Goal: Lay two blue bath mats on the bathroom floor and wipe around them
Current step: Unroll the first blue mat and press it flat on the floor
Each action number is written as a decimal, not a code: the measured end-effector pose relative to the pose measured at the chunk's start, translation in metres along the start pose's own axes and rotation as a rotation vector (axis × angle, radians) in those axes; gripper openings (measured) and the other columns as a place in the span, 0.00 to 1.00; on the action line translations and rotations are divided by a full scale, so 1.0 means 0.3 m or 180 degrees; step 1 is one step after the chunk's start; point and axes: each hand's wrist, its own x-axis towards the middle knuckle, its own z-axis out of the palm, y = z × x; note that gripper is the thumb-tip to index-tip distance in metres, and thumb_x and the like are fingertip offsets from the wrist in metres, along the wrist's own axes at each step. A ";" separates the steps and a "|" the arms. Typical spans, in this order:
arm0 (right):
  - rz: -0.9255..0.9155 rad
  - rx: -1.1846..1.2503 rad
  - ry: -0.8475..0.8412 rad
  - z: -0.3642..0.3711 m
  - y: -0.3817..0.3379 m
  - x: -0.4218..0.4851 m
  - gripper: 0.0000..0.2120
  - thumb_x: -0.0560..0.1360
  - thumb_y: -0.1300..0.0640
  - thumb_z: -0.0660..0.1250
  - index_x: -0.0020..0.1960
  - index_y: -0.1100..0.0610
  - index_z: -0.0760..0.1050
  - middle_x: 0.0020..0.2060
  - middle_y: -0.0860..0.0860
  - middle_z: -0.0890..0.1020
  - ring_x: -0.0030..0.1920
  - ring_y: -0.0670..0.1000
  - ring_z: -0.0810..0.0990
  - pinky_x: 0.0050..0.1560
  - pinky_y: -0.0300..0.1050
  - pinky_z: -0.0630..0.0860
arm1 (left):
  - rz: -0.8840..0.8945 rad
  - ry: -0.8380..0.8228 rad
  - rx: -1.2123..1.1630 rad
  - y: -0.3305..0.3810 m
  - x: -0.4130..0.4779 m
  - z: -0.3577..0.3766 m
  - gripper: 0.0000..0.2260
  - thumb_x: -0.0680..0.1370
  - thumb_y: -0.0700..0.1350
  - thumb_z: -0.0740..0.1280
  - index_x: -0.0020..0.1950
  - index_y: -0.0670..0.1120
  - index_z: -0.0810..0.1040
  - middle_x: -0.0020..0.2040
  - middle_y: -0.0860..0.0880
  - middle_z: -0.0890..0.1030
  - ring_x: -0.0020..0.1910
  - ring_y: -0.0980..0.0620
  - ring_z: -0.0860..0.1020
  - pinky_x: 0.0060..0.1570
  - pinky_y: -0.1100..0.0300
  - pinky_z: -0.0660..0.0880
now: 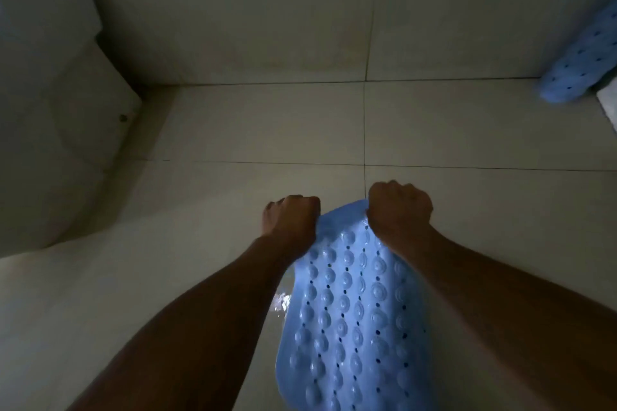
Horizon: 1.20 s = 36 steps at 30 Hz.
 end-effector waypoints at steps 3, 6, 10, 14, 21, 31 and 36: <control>0.0122 0.0462 0.0481 0.168 0.039 0.174 0.12 0.79 0.51 0.63 0.57 0.57 0.68 0.53 0.58 0.81 0.54 0.63 0.81 0.49 0.53 0.74 | -0.0054 0.0458 -0.0057 -0.044 0.115 0.189 0.12 0.80 0.47 0.64 0.64 0.53 0.75 0.60 0.48 0.78 0.58 0.43 0.79 0.55 0.52 0.72; 0.0247 0.1481 0.0590 0.295 0.065 0.243 0.21 0.78 0.43 0.64 0.61 0.57 0.67 0.58 0.58 0.78 0.59 0.64 0.78 0.58 0.56 0.72 | 0.0234 0.0221 -0.0320 -0.022 0.114 0.384 0.17 0.82 0.55 0.62 0.70 0.54 0.70 0.66 0.48 0.72 0.64 0.44 0.75 0.59 0.50 0.73; 0.0508 0.2303 0.1350 0.367 0.118 0.160 0.20 0.79 0.51 0.64 0.67 0.60 0.68 0.62 0.60 0.72 0.60 0.63 0.75 0.59 0.56 0.72 | 0.0381 0.0099 -0.0703 0.031 -0.014 0.583 0.26 0.82 0.60 0.50 0.79 0.53 0.61 0.78 0.51 0.62 0.80 0.46 0.57 0.72 0.46 0.68; 0.1490 0.2053 0.0992 0.426 0.185 0.017 0.31 0.75 0.44 0.65 0.70 0.62 0.67 0.65 0.62 0.72 0.65 0.65 0.72 0.63 0.61 0.71 | 0.0318 -0.0292 -0.0640 -0.007 -0.053 0.626 0.28 0.85 0.58 0.48 0.83 0.56 0.42 0.84 0.54 0.40 0.82 0.48 0.38 0.80 0.48 0.48; 0.1733 0.3717 -0.0626 0.439 0.202 -0.090 0.53 0.55 0.22 0.72 0.65 0.62 0.76 0.57 0.56 0.83 0.55 0.57 0.83 0.57 0.53 0.80 | 0.0058 -0.0419 -0.0295 0.003 -0.023 0.602 0.30 0.85 0.54 0.51 0.83 0.55 0.41 0.84 0.51 0.38 0.82 0.44 0.38 0.80 0.45 0.43; 0.1138 0.4811 -0.1393 0.351 0.224 -0.215 0.19 0.73 0.51 0.68 0.62 0.58 0.80 0.53 0.58 0.86 0.57 0.61 0.84 0.61 0.57 0.78 | -0.0264 -0.0600 -0.0479 0.016 -0.128 0.624 0.32 0.84 0.53 0.52 0.83 0.54 0.37 0.82 0.49 0.32 0.81 0.41 0.34 0.79 0.40 0.45; 0.1432 0.3903 -0.0316 0.288 0.268 -0.202 0.32 0.53 0.47 0.84 0.53 0.60 0.82 0.44 0.56 0.87 0.40 0.57 0.87 0.44 0.55 0.85 | -0.0426 -0.0817 -0.0598 0.040 -0.113 0.592 0.35 0.83 0.53 0.55 0.82 0.54 0.36 0.81 0.49 0.30 0.80 0.40 0.34 0.79 0.39 0.45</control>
